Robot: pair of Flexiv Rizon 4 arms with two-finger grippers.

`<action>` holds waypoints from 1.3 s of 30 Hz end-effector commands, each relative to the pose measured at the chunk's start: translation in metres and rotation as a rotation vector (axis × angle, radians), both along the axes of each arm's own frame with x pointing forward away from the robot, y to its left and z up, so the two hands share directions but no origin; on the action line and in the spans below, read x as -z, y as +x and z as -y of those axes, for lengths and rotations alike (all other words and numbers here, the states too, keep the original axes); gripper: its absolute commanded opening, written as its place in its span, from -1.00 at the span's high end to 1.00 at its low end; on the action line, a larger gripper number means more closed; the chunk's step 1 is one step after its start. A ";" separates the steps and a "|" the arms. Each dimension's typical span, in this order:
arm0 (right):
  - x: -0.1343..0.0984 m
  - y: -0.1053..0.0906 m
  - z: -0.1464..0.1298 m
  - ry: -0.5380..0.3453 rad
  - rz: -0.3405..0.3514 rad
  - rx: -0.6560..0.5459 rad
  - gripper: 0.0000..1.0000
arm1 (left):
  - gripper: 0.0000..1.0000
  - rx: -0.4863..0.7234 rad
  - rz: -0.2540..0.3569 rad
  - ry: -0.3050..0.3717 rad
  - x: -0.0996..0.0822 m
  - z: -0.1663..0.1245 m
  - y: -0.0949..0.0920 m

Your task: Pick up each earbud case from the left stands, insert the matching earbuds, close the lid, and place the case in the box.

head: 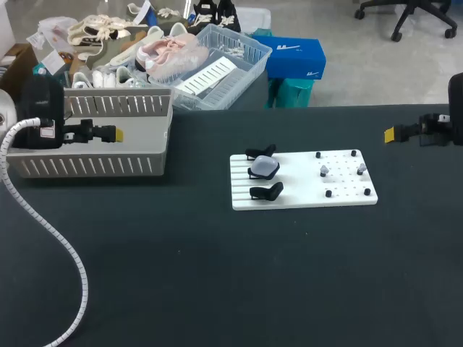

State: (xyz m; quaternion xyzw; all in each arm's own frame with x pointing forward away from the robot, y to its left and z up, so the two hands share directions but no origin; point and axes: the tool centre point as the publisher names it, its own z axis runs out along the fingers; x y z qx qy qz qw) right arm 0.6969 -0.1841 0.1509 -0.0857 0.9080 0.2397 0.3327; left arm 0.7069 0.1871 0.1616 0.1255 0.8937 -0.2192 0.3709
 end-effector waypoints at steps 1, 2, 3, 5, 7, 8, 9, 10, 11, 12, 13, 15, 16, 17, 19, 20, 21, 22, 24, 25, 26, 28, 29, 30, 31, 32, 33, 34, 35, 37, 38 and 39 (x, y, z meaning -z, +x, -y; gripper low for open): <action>0.001 0.001 0.000 0.001 0.000 -0.003 -1.00 | -1.00 0.079 0.157 0.042 -0.002 0.012 -0.001; 0.001 0.001 0.000 0.001 0.000 -0.003 -1.00 | -1.00 0.100 0.188 0.059 -0.004 0.016 -0.002; 0.001 0.001 0.000 0.001 0.000 -0.003 -1.00 | -1.00 0.136 0.221 0.065 -0.010 0.023 -0.003; 0.001 0.001 0.000 0.001 0.000 -0.003 -1.00 | -1.00 0.192 0.275 0.051 -0.018 0.031 -0.005; 0.001 0.001 0.000 0.001 0.000 -0.003 -1.00 | -1.00 0.264 0.322 0.034 -0.024 0.040 -0.007; 0.001 0.001 0.000 0.001 0.000 -0.003 -1.00 | -1.00 0.301 0.341 0.010 -0.027 0.043 -0.008; 0.001 0.001 0.000 0.001 0.000 -0.003 -1.00 | -1.00 0.355 0.356 0.002 -0.028 0.047 -0.009; 0.001 0.001 0.000 0.001 0.000 -0.003 -1.00 | -1.00 0.400 0.380 0.002 -0.029 0.050 -0.010; 0.001 0.001 0.000 0.001 0.000 -0.003 -1.00 | -1.00 0.451 0.389 -0.005 -0.029 0.054 -0.010; 0.001 0.001 0.000 0.001 0.000 -0.003 -1.00 | -1.00 0.503 0.393 -0.023 -0.028 0.056 -0.010; 0.001 0.001 0.000 0.001 0.000 -0.003 -1.00 | -1.00 0.539 0.398 -0.022 -0.027 0.058 -0.009; 0.001 0.001 0.000 0.001 0.000 -0.003 -1.00 | -1.00 0.645 0.439 0.008 -0.020 0.066 -0.007; 0.001 0.001 0.000 0.001 0.000 -0.003 -1.00 | -1.00 0.662 0.456 -0.002 -0.017 0.069 -0.004; 0.001 0.001 0.000 0.001 0.000 -0.003 -1.00 | -1.00 0.680 0.453 -0.012 -0.015 0.072 0.001; 0.001 0.001 0.000 0.001 0.000 -0.003 -1.00 | -1.00 0.723 0.479 -0.028 -0.011 0.076 0.008; 0.001 0.001 0.000 0.001 0.000 -0.003 -1.00 | -1.00 0.736 0.486 -0.043 -0.011 0.078 0.012; 0.001 0.001 0.000 0.001 0.000 -0.003 -1.00 | -1.00 0.755 0.487 -0.048 -0.010 0.080 0.016; 0.001 0.001 0.000 0.001 0.000 -0.003 -1.00 | -1.00 0.785 0.512 -0.047 -0.009 0.081 0.020; 0.001 0.001 0.000 0.001 0.000 -0.003 -1.00 | -1.00 0.832 0.529 -0.050 -0.005 0.084 0.027; 0.001 0.001 0.000 0.001 0.000 -0.003 -1.00 | -1.00 0.841 0.538 -0.051 -0.002 0.085 0.032; 0.001 0.001 0.000 0.001 0.000 -0.003 -1.00 | -1.00 0.850 0.543 -0.045 0.002 0.087 0.036; 0.001 0.001 0.000 0.001 0.000 -0.003 -1.00 | -1.00 0.889 0.541 -0.049 0.009 0.089 0.041; 0.001 0.001 0.000 0.001 0.000 -0.003 -1.00 | -1.00 0.915 0.540 -0.047 0.013 0.091 0.043; 0.001 0.001 0.000 0.001 0.000 -0.003 -1.00 | -1.00 0.933 0.537 -0.053 0.016 0.092 0.044; 0.001 0.001 0.000 0.001 0.000 -0.003 -1.00 | -1.00 0.947 0.536 -0.048 0.020 0.094 0.045; 0.001 0.001 0.000 0.001 0.000 -0.003 -1.00 | -1.00 0.966 0.540 -0.041 0.023 0.097 0.046; 0.001 0.001 0.000 0.001 0.000 -0.003 -1.00 | -1.00 0.975 0.540 -0.040 0.025 0.099 0.047; 0.001 0.001 0.000 0.001 0.000 -0.003 -1.00 | -1.00 0.983 0.529 -0.045 0.026 0.102 0.048; 0.001 0.001 0.000 0.001 0.000 -0.003 -1.00 | -1.00 0.972 0.519 -0.039 0.025 0.105 0.049; 0.001 0.001 0.000 0.001 0.000 -0.003 -1.00 | -1.00 0.944 0.501 -0.043 0.024 0.110 0.051; 0.001 0.001 0.000 0.001 0.000 -0.003 -1.00 | -1.00 0.939 0.494 -0.046 0.024 0.113 0.052; 0.001 0.001 0.000 0.001 0.000 -0.003 -1.00 | -1.00 0.920 0.488 -0.041 0.025 0.116 0.051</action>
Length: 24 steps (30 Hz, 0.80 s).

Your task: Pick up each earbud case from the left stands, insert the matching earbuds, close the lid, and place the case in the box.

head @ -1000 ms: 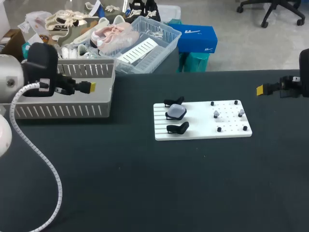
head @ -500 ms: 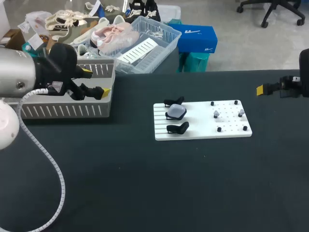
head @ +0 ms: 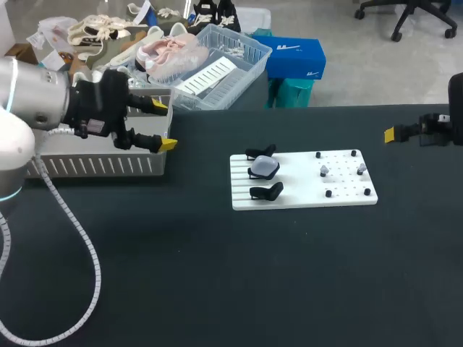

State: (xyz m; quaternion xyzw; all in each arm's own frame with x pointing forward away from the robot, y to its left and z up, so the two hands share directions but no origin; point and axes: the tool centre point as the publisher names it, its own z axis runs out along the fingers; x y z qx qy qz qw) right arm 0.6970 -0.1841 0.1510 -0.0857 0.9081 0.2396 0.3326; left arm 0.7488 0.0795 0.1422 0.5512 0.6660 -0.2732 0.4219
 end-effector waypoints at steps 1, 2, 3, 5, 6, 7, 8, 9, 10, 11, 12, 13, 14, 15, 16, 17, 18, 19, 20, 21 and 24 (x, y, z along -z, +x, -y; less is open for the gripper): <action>0.001 0.001 0.000 0.001 0.000 -0.003 -1.00 | -1.00 0.072 -0.033 -0.129 0.007 0.011 0.009; 0.001 0.001 0.000 0.001 0.000 -0.003 -1.00 | -1.00 0.064 -0.033 -0.125 0.008 0.013 0.008; 0.001 0.001 0.000 0.001 0.000 -0.003 -1.00 | -1.00 0.052 -0.048 -0.120 0.009 0.015 0.007; 0.001 0.001 0.000 0.001 0.000 -0.003 -1.00 | -1.00 0.039 -0.060 -0.114 0.011 0.019 0.004; 0.001 0.001 0.000 0.001 0.000 -0.003 -1.00 | -1.00 0.038 -0.063 -0.113 0.012 0.020 0.002; 0.001 0.001 0.000 0.001 0.000 -0.003 -1.00 | -1.00 0.027 -0.063 -0.105 0.014 0.022 0.000; 0.001 0.001 0.000 0.001 0.000 -0.003 -1.00 | -1.00 0.014 -0.048 -0.098 0.015 0.024 -0.001; 0.001 0.001 0.000 0.001 0.000 -0.003 -1.00 | -1.00 0.006 -0.042 -0.094 0.018 0.027 -0.002; 0.001 0.001 0.000 0.001 0.000 -0.003 -1.00 | -1.00 -0.005 -0.022 -0.086 0.020 0.029 -0.003; 0.001 0.001 0.000 0.001 0.000 -0.003 -1.00 | -1.00 -0.015 -0.002 -0.082 0.024 0.032 -0.004; 0.001 0.001 0.000 0.001 0.000 -0.003 -1.00 | -1.00 -0.017 -0.009 -0.082 0.026 0.035 -0.005; 0.001 0.001 0.000 0.001 0.000 -0.003 -1.00 | -1.00 -0.019 -0.003 -0.081 0.029 0.038 -0.006; 0.001 0.001 0.000 0.001 0.000 -0.003 -1.00 | -1.00 -0.024 0.003 -0.081 0.030 0.042 -0.007; 0.001 0.001 0.000 0.001 0.000 -0.003 -1.00 | -1.00 -0.023 0.003 -0.085 0.032 0.045 -0.008; 0.001 0.001 0.000 0.001 0.000 -0.003 -1.00 | -1.00 -0.026 0.009 -0.087 0.034 0.049 -0.009; 0.001 0.001 0.000 0.001 0.000 -0.003 -1.00 | -1.00 -0.025 0.007 -0.094 0.036 0.052 -0.009; 0.001 0.001 0.000 0.001 0.000 -0.003 -1.00 | -1.00 -0.026 0.009 -0.099 0.038 0.056 -0.010; 0.001 0.001 0.000 0.001 0.000 -0.003 -1.00 | -1.00 -0.024 0.007 -0.102 0.041 0.060 -0.010; 0.001 0.001 0.000 0.001 0.000 -0.003 -1.00 | -1.00 -0.022 0.005 -0.104 0.044 0.064 -0.010; 0.001 0.001 0.000 0.001 0.000 -0.003 -1.00 | -1.00 -0.015 0.008 -0.105 0.047 0.068 -0.010; 0.001 0.001 0.000 0.001 0.000 -0.003 -1.00 | -1.00 0.003 0.017 -0.107 0.054 0.080 -0.010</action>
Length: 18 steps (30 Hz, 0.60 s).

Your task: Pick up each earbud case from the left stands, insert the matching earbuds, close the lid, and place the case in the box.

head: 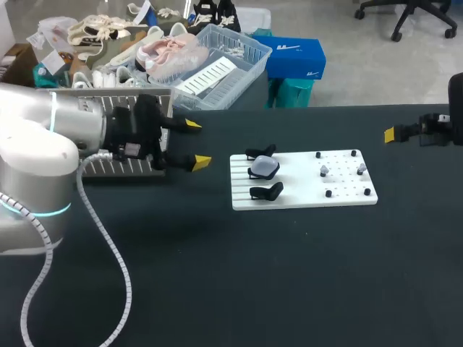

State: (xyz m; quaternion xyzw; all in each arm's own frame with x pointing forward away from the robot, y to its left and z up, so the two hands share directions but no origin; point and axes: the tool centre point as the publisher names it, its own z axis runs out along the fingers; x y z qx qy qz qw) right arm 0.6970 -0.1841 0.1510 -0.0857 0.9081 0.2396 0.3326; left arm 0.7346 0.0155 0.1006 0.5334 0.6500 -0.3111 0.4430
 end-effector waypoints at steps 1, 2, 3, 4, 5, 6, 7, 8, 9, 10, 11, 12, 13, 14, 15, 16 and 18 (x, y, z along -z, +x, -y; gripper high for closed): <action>0.001 0.001 0.000 0.001 0.000 -0.003 -1.00 | -1.00 -0.007 0.025 -0.006 0.015 0.020 0.005; 0.001 0.001 0.000 0.001 0.000 -0.003 -1.00 | -1.00 0.002 0.028 -0.009 0.016 0.023 0.005; 0.001 0.001 0.000 0.001 0.000 -0.003 -1.00 | -1.00 0.007 0.029 -0.007 0.017 0.027 0.005; 0.001 0.001 0.000 0.001 0.000 -0.003 -1.00 | -1.00 0.010 0.029 -0.005 0.018 0.030 0.005; 0.001 0.001 0.000 0.001 0.000 -0.003 -1.00 | -1.00 0.014 0.029 -0.001 0.020 0.032 0.006; 0.001 0.001 0.000 0.001 0.000 -0.003 -1.00 | -1.00 0.018 0.038 0.007 0.021 0.035 0.006; 0.001 0.001 0.000 0.001 0.000 -0.003 -1.00 | -1.00 0.013 0.044 0.015 0.023 0.037 0.006; 0.001 0.001 0.000 0.001 0.000 -0.003 -1.00 | -1.00 0.008 0.029 0.023 0.024 0.038 0.006; 0.001 0.001 0.000 0.001 0.000 -0.003 -1.00 | -1.00 0.006 0.026 0.024 0.024 0.039 0.006; 0.001 0.001 0.000 0.001 0.000 -0.003 -1.00 | -1.00 -0.004 0.022 0.029 0.025 0.041 0.006; 0.001 0.001 0.000 0.001 0.000 -0.003 -1.00 | -1.00 -0.012 0.018 0.033 0.026 0.043 0.006; 0.001 0.001 0.000 0.001 0.000 -0.003 -1.00 | -1.00 -0.020 0.018 0.034 0.028 0.045 0.006; 0.001 0.001 0.000 0.001 0.000 -0.003 -1.00 | -1.00 -0.032 0.014 0.040 0.030 0.048 0.006; 0.001 0.001 0.000 0.001 0.000 -0.003 -1.00 | -1.00 -0.034 0.022 0.044 0.032 0.050 0.005; 0.001 0.001 0.000 0.001 0.000 -0.003 -1.00 | -1.00 -0.039 0.035 0.043 0.034 0.053 0.004; 0.001 0.001 0.000 0.001 0.000 -0.003 -1.00 | -1.00 -0.039 0.029 0.043 0.035 0.055 0.004; 0.001 0.001 0.000 0.001 0.000 -0.003 -1.00 | -1.00 -0.038 0.027 0.044 0.038 0.059 0.003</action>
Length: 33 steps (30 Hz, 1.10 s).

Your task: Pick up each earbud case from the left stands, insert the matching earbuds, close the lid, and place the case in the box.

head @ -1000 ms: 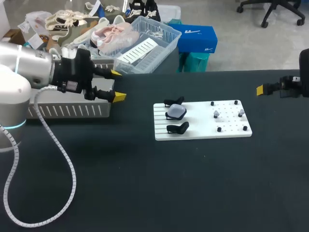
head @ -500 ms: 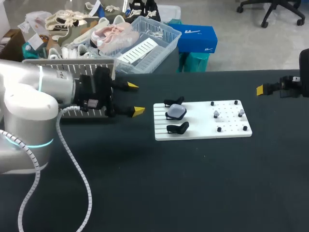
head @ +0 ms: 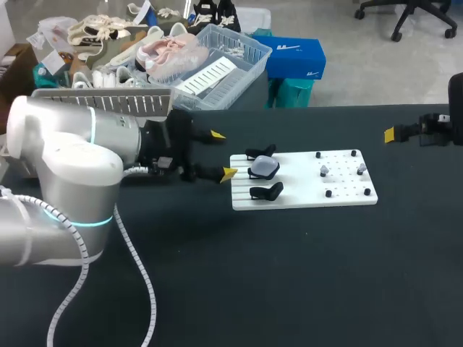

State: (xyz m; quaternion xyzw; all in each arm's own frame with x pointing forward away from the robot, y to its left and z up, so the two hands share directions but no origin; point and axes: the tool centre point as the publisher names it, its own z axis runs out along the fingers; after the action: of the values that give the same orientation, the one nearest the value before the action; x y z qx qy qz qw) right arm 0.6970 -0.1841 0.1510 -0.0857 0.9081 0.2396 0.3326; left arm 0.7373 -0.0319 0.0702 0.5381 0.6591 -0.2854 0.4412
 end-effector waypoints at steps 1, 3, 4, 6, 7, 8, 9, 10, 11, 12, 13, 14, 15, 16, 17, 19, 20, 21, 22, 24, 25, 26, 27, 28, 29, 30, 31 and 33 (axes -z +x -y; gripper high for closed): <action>0.001 0.001 0.000 0.001 0.000 -0.003 -1.00 | -1.00 -0.009 0.008 0.000 0.009 0.014 0.000; 0.001 0.001 0.000 0.001 0.000 -0.003 -1.00 | -1.00 -0.001 0.016 0.001 0.013 0.018 -0.001; 0.001 0.001 0.000 0.001 0.000 -0.003 -1.00 | -1.00 -0.001 0.012 0.000 0.014 0.019 0.000; 0.001 0.001 0.000 0.001 0.000 -0.003 -1.00 | -1.00 -0.002 -0.014 0.003 0.015 0.022 0.002; 0.001 0.001 0.000 0.001 0.000 -0.003 -1.00 | -1.00 0.002 -0.024 0.003 0.016 0.023 0.002; 0.001 0.001 0.000 0.001 0.000 -0.003 -1.00 | -1.00 0.004 -0.023 0.002 0.016 0.024 0.003; 0.001 0.001 0.000 0.001 0.000 -0.003 -1.00 | -1.00 0.007 -0.022 0.002 0.017 0.026 0.004; 0.001 0.001 0.000 0.001 0.000 -0.003 -1.00 | -1.00 0.013 -0.019 0.001 0.018 0.028 0.005; 0.001 0.001 0.000 0.001 0.000 -0.003 -1.00 | -1.00 0.014 -0.017 -0.001 0.020 0.030 0.006; 0.001 0.001 0.000 0.001 0.000 -0.003 -1.00 | -1.00 0.018 -0.019 -0.001 0.022 0.031 0.007; 0.001 0.001 0.000 0.001 0.000 -0.003 -1.00 | -1.00 0.022 -0.021 -0.001 0.023 0.033 0.007; 0.001 0.001 0.000 0.001 0.000 -0.003 -1.00 | -1.00 0.027 -0.022 0.000 0.024 0.034 0.008; 0.001 0.001 0.000 0.001 0.000 -0.003 -1.00 | -1.00 0.039 -0.031 0.005 0.026 0.035 0.009; 0.001 0.001 0.000 0.001 0.000 -0.003 -1.00 | -1.00 0.048 -0.038 0.006 0.027 0.036 0.009; 0.001 0.001 0.000 0.001 0.000 -0.003 -1.00 | -1.00 0.055 -0.043 0.009 0.027 0.036 0.010; 0.001 0.001 0.000 0.001 0.000 -0.003 -1.00 | -1.00 0.059 -0.055 0.010 0.029 0.038 0.013; 0.001 0.001 0.000 0.001 0.000 -0.003 -1.00 | -1.00 0.058 -0.054 0.011 0.031 0.040 0.014; 0.001 0.001 0.000 0.001 0.000 -0.003 -1.00 | -1.00 0.055 -0.054 0.012 0.032 0.041 0.015; 0.001 0.001 0.000 0.001 0.000 -0.003 -1.00 | -1.00 0.052 -0.054 0.013 0.033 0.042 0.017; 0.001 0.001 0.000 0.001 0.000 -0.003 -1.00 | -1.00 0.049 -0.053 0.015 0.034 0.043 0.018; 0.001 0.001 0.000 0.001 0.000 -0.003 -1.00 | -1.00 0.048 -0.052 0.015 0.035 0.044 0.019; 0.001 0.001 0.000 0.001 0.000 -0.003 -1.00 | -1.00 0.043 -0.048 0.017 0.035 0.044 0.020; 0.001 0.001 0.000 0.001 0.000 -0.003 -1.00 | -1.00 0.029 -0.040 0.018 0.037 0.045 0.021; 0.001 0.001 0.000 0.001 0.000 -0.003 -1.00 | -1.00 0.025 -0.039 0.020 0.038 0.047 0.022; 0.001 0.001 0.000 0.001 0.000 -0.003 -1.00 | -1.00 0.025 -0.039 0.020 0.039 0.047 0.022; 0.001 0.001 0.000 0.001 0.000 -0.003 -1.00 | -1.00 0.024 -0.038 0.020 0.040 0.047 0.022; 0.001 0.001 0.000 0.001 0.000 -0.003 -1.00 | -1.00 0.022 -0.038 0.020 0.041 0.048 0.023; 0.001 0.001 0.000 0.001 0.000 -0.003 -1.00 | -1.00 0.020 -0.040 0.023 0.043 0.048 0.024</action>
State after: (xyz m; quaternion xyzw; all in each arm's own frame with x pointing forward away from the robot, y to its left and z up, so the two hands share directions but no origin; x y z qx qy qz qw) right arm 0.6970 -0.1841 0.1509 -0.0857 0.9081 0.2396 0.3326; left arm 0.7585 -0.0763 0.0308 0.5442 0.6643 -0.2944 0.4193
